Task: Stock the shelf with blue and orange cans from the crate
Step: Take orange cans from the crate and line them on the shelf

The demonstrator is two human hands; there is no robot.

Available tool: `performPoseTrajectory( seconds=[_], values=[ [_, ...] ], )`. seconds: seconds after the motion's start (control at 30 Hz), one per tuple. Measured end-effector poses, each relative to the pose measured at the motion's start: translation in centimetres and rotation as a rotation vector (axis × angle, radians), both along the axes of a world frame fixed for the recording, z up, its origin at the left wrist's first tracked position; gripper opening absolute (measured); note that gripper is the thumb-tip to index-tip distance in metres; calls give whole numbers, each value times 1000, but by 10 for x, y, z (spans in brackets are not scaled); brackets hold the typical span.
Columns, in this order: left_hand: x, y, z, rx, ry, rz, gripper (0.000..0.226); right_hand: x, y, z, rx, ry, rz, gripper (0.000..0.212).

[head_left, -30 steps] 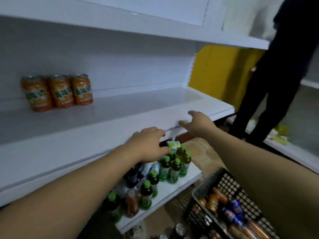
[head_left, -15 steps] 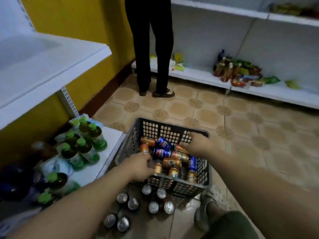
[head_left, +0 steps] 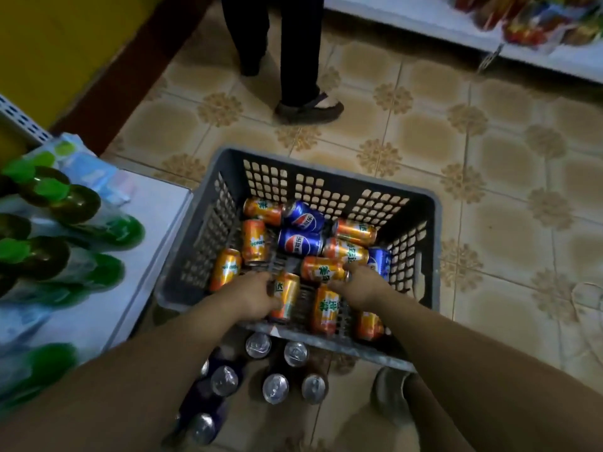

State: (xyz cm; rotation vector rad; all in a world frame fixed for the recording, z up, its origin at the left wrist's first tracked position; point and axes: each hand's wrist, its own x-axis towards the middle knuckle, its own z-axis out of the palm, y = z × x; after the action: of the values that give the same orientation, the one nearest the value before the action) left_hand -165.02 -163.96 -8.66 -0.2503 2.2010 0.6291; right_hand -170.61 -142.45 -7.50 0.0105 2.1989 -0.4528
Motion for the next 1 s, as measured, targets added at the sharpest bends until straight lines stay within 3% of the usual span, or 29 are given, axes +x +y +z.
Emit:
performPoseTrajectory(
  seconds=[0.23, 0.4, 0.47, 0.53, 0.7, 0.9, 1.0],
  values=[
    [-23, -25, -74, -16, -136, -32, 75, -19, -64, -101, -44, -94, 46, 51],
    [-14, -38, -107, 13, -219, 37, 89, -3, -103, -154, -80, -273, -146, 86],
    [-11, -40, -110, 48, -214, 84, 88, 2, -108, -167, -55, -197, -251, 82],
    [-12, -42, -107, 82, -180, 129, 85, 5, -106, -168, -58, -92, -292, 64],
    [-11, -47, -80, 192, -126, 230, 106, 3, -92, -115, -265, 124, -204, 42],
    [-1, -41, 20, 475, 85, 517, 85, -13, -99, 13, -634, 203, -340, 44],
    [15, -51, 91, 542, 267, 619, 74, -8, -118, 92, -781, 289, -292, 43]
  ],
)
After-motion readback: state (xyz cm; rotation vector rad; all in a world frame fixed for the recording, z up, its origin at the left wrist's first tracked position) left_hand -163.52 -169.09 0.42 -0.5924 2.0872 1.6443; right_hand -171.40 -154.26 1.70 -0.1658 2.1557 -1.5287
